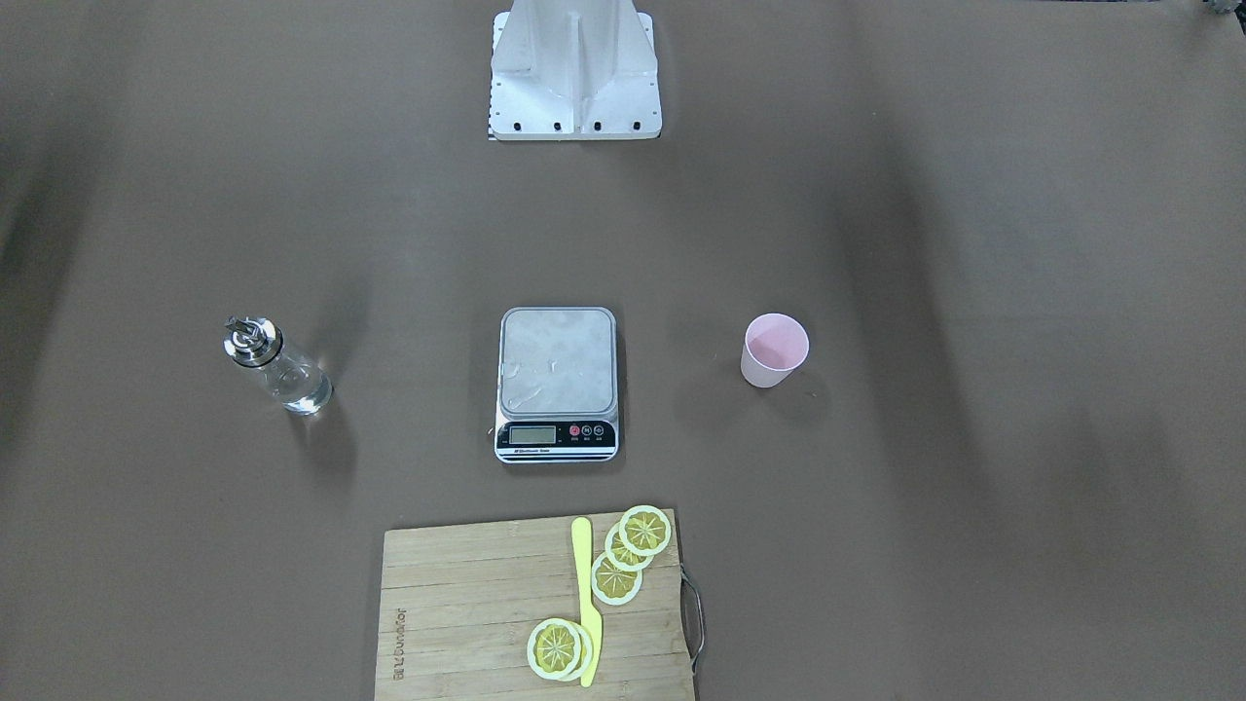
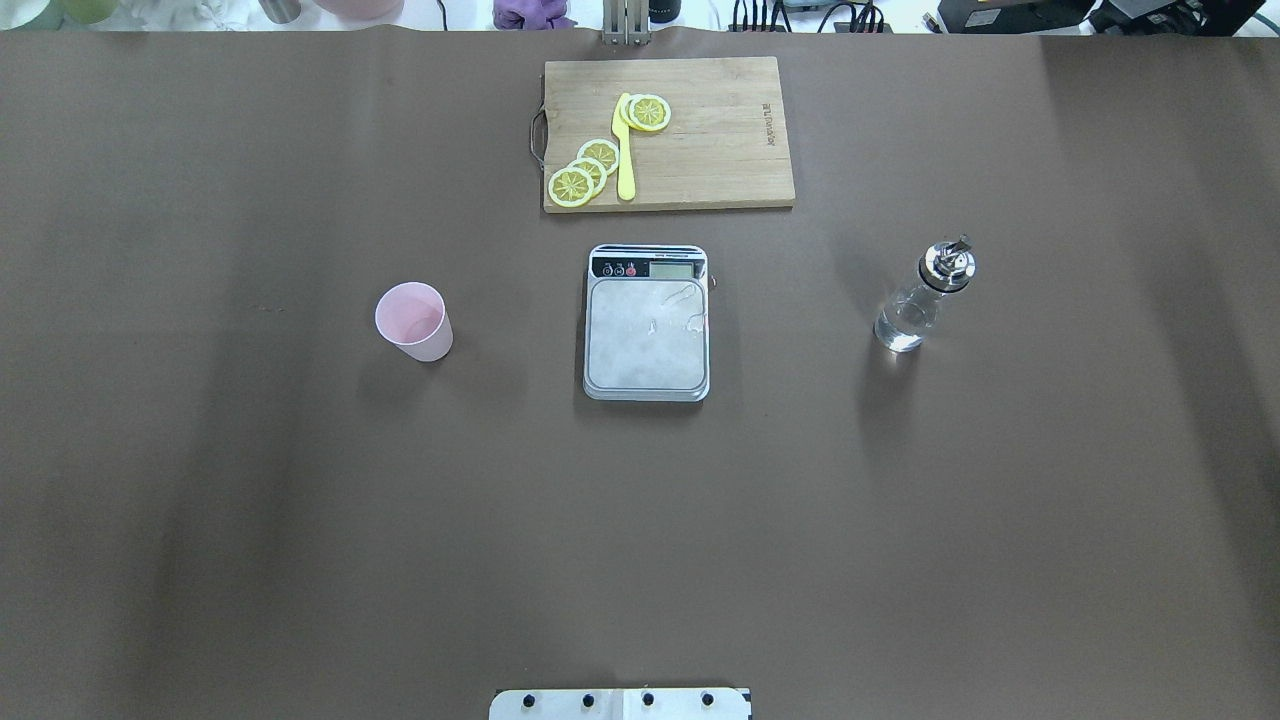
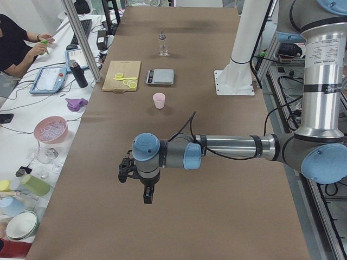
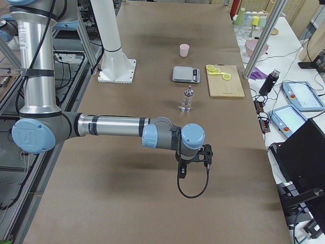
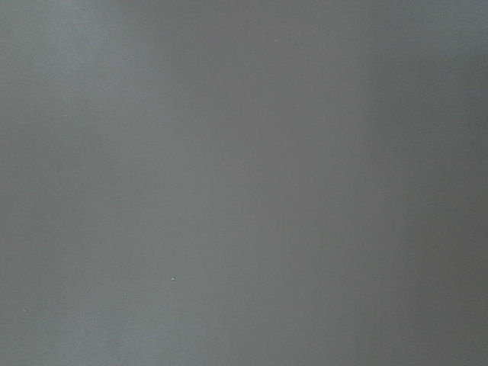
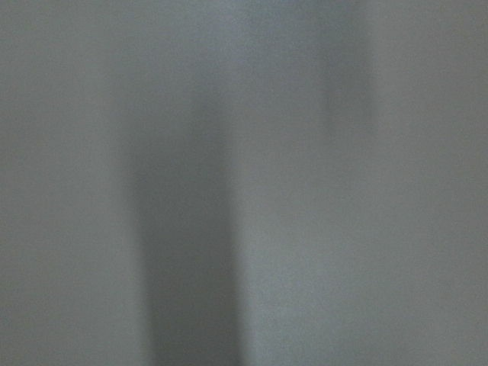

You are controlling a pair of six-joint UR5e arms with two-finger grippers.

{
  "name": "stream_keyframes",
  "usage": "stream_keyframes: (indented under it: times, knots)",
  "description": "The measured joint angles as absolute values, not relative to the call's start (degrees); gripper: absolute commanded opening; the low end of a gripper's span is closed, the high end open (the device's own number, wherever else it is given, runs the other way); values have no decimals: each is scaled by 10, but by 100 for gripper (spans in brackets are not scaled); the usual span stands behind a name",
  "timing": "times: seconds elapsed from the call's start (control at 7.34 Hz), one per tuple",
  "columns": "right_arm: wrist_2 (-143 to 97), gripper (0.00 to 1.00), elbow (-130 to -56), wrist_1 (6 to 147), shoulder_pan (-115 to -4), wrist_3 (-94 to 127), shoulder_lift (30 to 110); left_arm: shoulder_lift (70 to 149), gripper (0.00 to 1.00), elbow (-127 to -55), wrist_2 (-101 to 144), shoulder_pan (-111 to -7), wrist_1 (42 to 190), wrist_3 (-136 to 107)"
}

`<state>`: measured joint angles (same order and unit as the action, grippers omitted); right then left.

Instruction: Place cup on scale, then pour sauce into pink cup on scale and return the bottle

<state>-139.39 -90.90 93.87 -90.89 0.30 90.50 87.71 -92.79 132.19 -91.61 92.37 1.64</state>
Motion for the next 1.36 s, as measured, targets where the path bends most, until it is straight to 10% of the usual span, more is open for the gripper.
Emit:
stream_keyframes:
  times: [1.36]
  knots:
    - [-1403,100,-920,938,-911,3,907,877,99,-930,1321,-914,924,23]
